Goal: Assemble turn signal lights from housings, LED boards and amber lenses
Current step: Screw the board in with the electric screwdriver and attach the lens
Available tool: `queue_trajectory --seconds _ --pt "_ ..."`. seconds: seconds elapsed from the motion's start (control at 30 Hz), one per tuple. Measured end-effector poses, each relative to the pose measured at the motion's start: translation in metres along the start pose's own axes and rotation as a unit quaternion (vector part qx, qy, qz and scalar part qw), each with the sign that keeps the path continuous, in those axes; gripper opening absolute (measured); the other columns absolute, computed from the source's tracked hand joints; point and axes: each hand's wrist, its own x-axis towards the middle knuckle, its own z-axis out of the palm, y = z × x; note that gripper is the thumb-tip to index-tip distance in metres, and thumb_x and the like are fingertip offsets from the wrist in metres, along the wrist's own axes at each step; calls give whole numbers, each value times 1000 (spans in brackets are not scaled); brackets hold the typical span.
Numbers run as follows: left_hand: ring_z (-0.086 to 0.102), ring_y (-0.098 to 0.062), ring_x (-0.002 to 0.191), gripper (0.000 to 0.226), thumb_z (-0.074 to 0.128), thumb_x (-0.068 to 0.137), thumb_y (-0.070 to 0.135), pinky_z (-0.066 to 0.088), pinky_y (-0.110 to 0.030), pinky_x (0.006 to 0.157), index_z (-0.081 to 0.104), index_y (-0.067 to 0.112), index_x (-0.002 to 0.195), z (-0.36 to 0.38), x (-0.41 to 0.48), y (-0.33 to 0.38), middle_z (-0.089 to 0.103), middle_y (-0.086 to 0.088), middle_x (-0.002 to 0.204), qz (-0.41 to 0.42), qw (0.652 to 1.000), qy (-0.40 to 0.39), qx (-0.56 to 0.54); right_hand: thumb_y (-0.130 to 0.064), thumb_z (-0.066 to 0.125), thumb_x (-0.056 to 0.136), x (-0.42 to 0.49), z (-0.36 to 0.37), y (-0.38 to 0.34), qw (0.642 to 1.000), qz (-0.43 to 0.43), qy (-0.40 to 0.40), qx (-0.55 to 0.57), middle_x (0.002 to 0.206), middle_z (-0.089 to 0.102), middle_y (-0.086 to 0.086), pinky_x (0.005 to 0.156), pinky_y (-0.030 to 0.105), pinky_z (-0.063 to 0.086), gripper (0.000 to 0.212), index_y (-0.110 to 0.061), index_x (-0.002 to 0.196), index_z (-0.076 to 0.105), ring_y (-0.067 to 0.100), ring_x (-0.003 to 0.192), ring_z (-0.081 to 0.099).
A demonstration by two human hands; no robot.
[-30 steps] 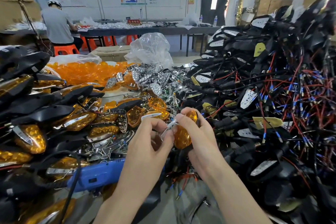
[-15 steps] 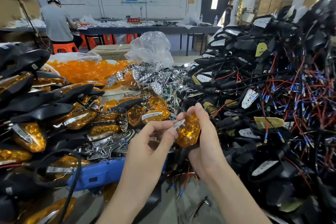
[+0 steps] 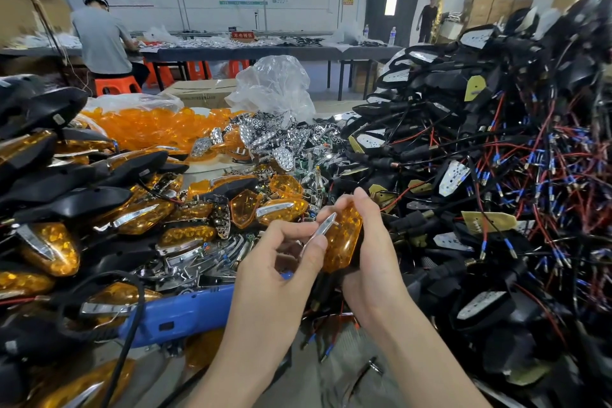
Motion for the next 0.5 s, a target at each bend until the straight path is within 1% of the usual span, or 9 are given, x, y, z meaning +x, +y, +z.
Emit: queue_trajectory --seconds 0.1,0.17,0.37,0.5 --pt "67 -3 83 15 62 83 50 56 -27 71 66 40 94 0 0 0 71 15 89 7 1000 3 4 -49 58 94 1 -1 1 999 -6 -1 -33 77 69 2 61 30 56 37 -26 67 68 16 67 64" --pt "67 -2 83 15 61 83 50 55 -27 70 66 40 94 -1 0 0 71 16 89 11 1000 4 13 -51 57 89 2 -1 2 999 -9 -2 -43 78 69 2 62 30 57 34 -26 68 68 16 68 65" --pt "66 -3 86 12 61 86 48 54 -24 71 65 41 93 -1 0 -2 70 18 91 18 999 8 29 -51 57 88 1 -3 1 999 -10 -10 -45 79 71 2 60 30 57 34 -26 70 69 16 67 67" --pt "67 -4 87 10 61 88 48 57 -30 71 65 41 94 -1 0 -4 70 17 91 24 999 2 43 -52 58 88 1 -4 1 999 -8 -9 -46 80 72 2 58 30 56 33 -27 71 69 15 67 67"
